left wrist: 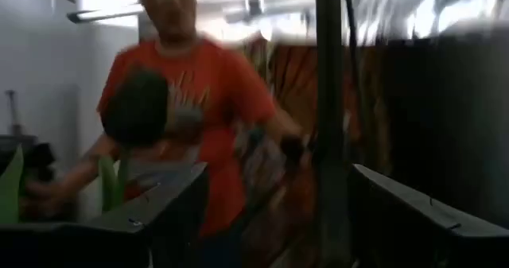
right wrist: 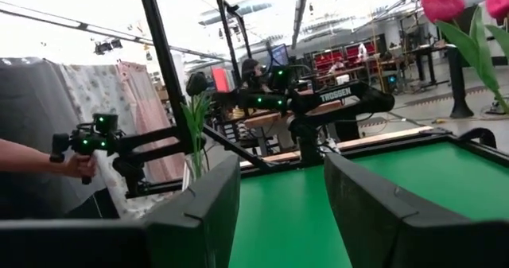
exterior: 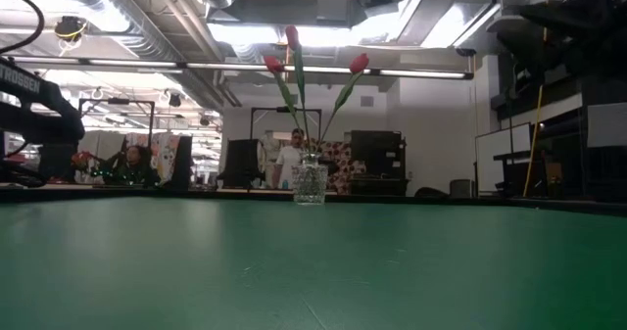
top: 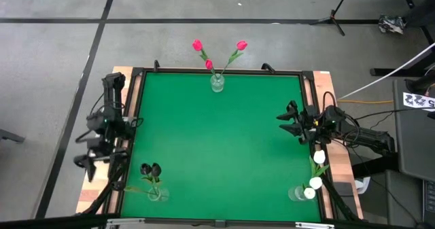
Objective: Sort flowers into vase by color
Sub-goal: Return to Home Position
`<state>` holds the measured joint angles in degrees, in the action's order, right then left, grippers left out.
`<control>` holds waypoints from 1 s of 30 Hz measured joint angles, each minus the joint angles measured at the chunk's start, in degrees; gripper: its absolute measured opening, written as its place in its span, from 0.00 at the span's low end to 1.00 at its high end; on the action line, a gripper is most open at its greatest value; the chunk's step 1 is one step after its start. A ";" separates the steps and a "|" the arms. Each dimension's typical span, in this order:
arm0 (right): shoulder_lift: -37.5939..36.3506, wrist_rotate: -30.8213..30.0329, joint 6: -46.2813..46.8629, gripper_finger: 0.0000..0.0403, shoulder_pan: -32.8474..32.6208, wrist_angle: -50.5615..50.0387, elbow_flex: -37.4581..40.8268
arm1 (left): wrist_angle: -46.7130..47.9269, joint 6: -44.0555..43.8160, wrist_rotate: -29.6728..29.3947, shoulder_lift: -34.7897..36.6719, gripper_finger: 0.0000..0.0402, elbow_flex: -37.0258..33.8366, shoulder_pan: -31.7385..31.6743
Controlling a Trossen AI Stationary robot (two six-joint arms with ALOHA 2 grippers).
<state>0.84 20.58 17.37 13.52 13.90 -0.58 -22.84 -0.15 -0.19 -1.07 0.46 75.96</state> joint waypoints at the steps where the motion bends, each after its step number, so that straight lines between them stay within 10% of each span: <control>1: 0.00 0.23 -0.52 0.46 0.00 -0.03 0.00 | 2.13 2.96 -0.29 -0.01 0.73 -0.01 0.01; 13: 0.00 5.56 -2.37 0.46 0.00 -5.41 0.00 | 20.07 4.21 -14.96 -0.05 0.73 0.03 -0.03; 30: 0.00 5.96 -5.58 0.46 0.00 -6.36 0.00 | 17.55 9.30 -14.86 0.25 0.73 0.03 -11.32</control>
<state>0.84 26.55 11.79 13.52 7.54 -0.58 -5.29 9.15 -15.05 -0.82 0.49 64.64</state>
